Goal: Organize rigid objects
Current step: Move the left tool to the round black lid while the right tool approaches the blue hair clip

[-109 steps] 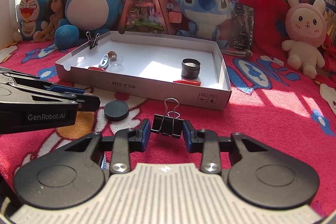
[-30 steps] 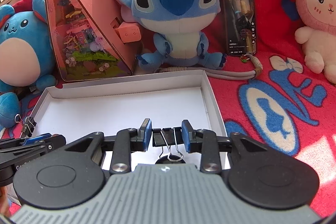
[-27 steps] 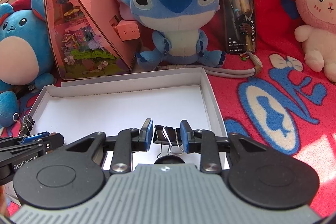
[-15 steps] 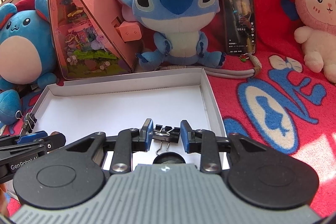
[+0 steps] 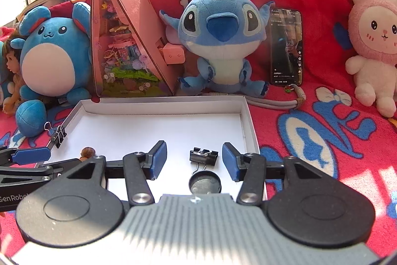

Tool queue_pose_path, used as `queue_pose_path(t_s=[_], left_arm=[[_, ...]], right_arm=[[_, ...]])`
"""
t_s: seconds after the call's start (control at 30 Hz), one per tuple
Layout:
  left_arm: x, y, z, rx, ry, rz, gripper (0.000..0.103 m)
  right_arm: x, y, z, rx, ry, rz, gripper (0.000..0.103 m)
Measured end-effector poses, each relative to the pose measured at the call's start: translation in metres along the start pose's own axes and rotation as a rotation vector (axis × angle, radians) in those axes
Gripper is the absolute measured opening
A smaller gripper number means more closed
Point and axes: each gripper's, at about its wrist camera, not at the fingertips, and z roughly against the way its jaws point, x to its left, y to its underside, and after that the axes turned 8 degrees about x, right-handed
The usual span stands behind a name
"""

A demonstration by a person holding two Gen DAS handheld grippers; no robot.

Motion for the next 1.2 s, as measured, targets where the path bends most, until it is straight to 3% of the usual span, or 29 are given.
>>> queue_pose_path(t_s=[0.7, 1.2], left_arm=[[-0.027, 0.06, 0.052, 0.012, 0.133, -0.126, 0.069], [-0.039, 0.092, 0.056, 0.075, 0.191, -0.152, 0.069]], right_arm=[[0.006, 0.058, 0.068, -0.082, -0.035, 0.16, 0.079], [0.002, 0.094, 0.087, -0.045, -0.074, 0.137, 0.085]])
